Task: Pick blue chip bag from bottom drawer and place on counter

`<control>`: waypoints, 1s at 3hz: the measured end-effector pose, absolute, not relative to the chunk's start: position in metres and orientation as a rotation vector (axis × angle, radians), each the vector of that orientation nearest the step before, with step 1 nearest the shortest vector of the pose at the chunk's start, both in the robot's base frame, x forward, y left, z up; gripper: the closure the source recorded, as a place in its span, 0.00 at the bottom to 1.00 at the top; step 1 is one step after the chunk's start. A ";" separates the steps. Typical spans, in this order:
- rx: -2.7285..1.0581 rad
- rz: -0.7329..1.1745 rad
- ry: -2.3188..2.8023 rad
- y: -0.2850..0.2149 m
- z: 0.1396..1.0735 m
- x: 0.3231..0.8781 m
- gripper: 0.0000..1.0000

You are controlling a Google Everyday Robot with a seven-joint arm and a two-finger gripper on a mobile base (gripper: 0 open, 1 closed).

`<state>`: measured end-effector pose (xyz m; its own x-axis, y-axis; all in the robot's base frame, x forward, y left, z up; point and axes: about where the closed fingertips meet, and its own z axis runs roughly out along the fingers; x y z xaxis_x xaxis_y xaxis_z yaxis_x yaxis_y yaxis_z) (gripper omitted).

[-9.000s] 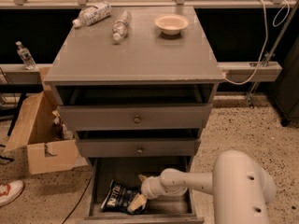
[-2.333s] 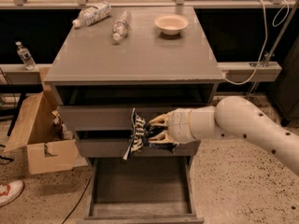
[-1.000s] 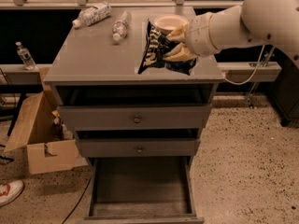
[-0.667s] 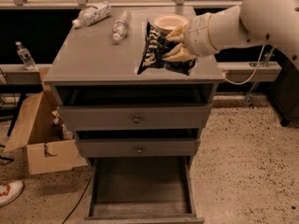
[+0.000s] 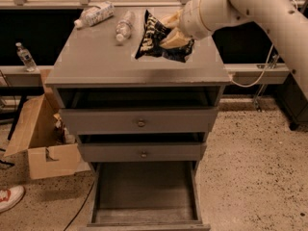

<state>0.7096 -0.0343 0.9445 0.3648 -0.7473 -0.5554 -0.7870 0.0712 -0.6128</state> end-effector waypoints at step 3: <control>-1.589 -0.021 1.645 -0.012 0.929 0.812 0.51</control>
Offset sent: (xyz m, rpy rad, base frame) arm 0.1217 0.0164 -0.0089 -0.0803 0.1089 -0.2627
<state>0.8124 -0.0117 0.9289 0.1431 -0.8347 -0.5317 -0.8206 0.2003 -0.5352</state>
